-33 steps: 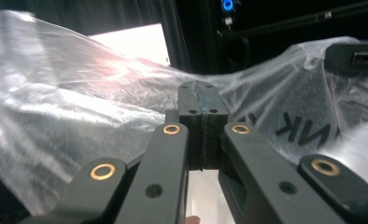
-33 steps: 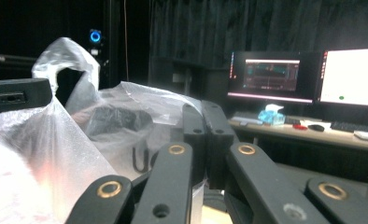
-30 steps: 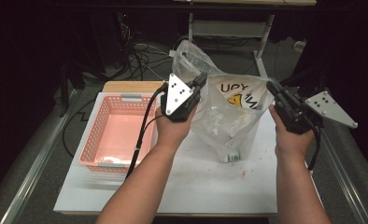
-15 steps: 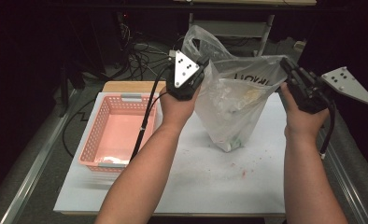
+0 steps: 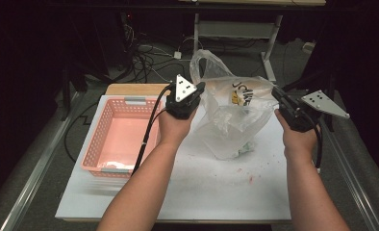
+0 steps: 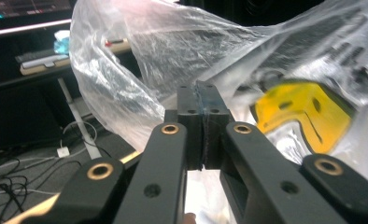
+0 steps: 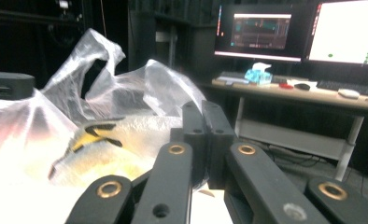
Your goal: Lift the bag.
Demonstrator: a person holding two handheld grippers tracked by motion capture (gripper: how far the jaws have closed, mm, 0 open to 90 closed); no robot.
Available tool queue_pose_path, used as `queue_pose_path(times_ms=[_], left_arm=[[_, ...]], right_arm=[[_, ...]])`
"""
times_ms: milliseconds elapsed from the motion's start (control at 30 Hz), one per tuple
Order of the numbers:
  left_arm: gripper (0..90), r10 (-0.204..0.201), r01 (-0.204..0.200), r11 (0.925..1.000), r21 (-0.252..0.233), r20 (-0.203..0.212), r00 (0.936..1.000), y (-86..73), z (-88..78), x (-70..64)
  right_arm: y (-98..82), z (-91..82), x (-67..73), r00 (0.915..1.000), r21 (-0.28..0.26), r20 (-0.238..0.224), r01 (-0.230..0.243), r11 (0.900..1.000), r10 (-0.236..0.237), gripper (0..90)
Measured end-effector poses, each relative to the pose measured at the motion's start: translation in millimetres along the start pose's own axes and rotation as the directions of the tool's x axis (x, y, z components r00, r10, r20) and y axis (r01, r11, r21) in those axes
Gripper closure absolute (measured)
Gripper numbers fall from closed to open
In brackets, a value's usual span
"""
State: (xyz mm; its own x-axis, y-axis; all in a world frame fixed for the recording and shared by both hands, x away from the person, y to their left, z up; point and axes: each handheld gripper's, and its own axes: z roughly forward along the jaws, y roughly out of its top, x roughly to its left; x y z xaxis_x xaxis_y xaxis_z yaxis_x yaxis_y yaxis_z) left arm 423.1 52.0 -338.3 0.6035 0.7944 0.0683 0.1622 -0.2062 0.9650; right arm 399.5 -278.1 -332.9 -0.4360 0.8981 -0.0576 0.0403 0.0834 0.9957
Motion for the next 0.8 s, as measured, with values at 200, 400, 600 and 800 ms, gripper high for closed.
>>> queue_pose_path(times_ms=[200, 400, 600, 800], left_arm=[[71.2, 0.008, -0.009, 0.9984, 0.055, 0.014, 0.9999, -9.4, -22.8, 1.1], [58.1, -0.029, 0.026, 0.9965, 0.080, 0.035, 0.9990, -23.6, -47.3, -0.9], [49.4, -0.057, 0.050, 0.9939, 0.099, 0.067, 0.9961, -42.4, -66.5, -11.6], [40.8, -0.075, 0.066, 0.9896, 0.128, 0.071, 0.9946, -61.6, -80.8, -22.0]], right_arm=[[-8.1, 11.9, -0.7, 1.0000, 0.055, 0.005, 0.002, 0.998, -0.002, 90.0], [-11.9, 14.9, -3.7, 0.9999, 0.072, 0.015, 0.003, 0.997, -0.004, 90.0], [-11.3, 11.7, -7.2, 0.9996, 0.077, 0.026, 0.009, 0.997, -0.011, 90.0], [-9.8, 8.4, -6.9, 0.9995, 0.080, 0.021, 0.021, 0.997, -0.023, 90.0]])
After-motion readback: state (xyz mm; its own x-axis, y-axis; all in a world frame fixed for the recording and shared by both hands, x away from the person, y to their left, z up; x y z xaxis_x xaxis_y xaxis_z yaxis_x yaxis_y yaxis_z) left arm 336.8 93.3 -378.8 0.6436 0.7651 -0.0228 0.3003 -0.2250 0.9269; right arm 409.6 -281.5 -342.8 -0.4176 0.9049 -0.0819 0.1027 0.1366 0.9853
